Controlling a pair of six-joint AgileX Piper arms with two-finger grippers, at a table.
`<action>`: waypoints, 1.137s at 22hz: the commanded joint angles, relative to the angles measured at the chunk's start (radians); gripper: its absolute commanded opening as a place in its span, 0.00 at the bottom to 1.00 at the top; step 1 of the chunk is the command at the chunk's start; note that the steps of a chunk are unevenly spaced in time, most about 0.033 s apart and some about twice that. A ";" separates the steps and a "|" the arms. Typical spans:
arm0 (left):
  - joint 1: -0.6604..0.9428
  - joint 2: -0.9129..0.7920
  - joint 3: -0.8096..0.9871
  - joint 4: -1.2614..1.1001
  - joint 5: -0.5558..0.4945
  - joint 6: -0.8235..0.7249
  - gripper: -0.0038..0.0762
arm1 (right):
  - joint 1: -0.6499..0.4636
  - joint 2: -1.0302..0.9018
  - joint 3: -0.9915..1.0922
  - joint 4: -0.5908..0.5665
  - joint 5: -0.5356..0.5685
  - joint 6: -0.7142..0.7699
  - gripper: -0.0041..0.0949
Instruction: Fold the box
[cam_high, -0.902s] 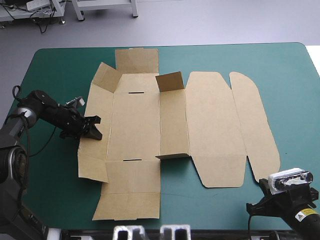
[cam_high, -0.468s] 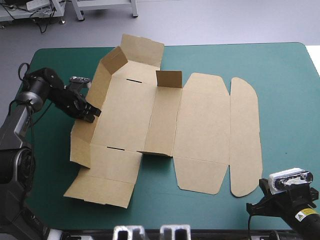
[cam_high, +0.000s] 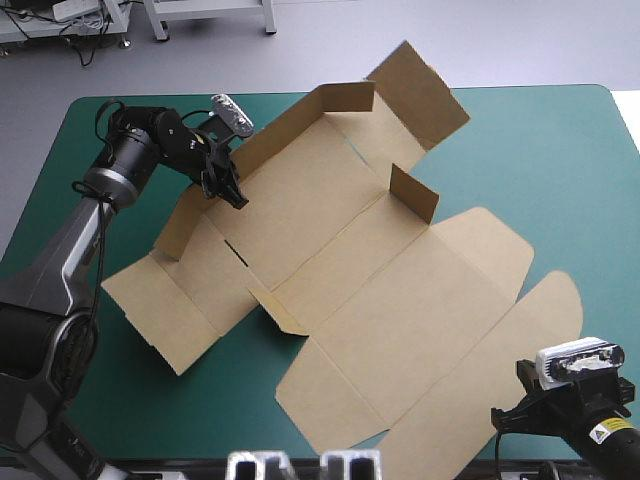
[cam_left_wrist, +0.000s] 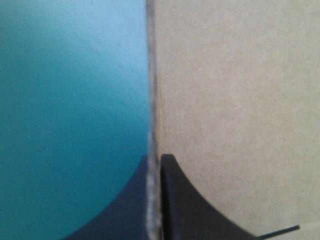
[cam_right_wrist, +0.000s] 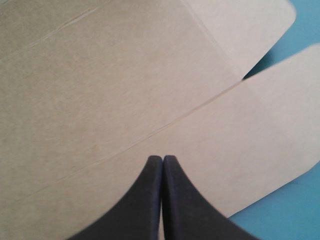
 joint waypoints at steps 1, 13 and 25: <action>-0.055 -0.056 -0.037 -0.005 -0.141 0.134 0.04 | -0.002 0.017 -0.023 0.026 -0.045 0.002 0.02; -0.392 -0.108 -0.037 0.342 -0.304 0.255 0.04 | -0.002 0.017 -0.023 0.026 -0.048 0.005 0.02; -0.518 -0.304 0.285 0.539 -0.564 0.009 0.04 | -0.002 0.078 -0.246 0.000 -0.064 0.107 0.03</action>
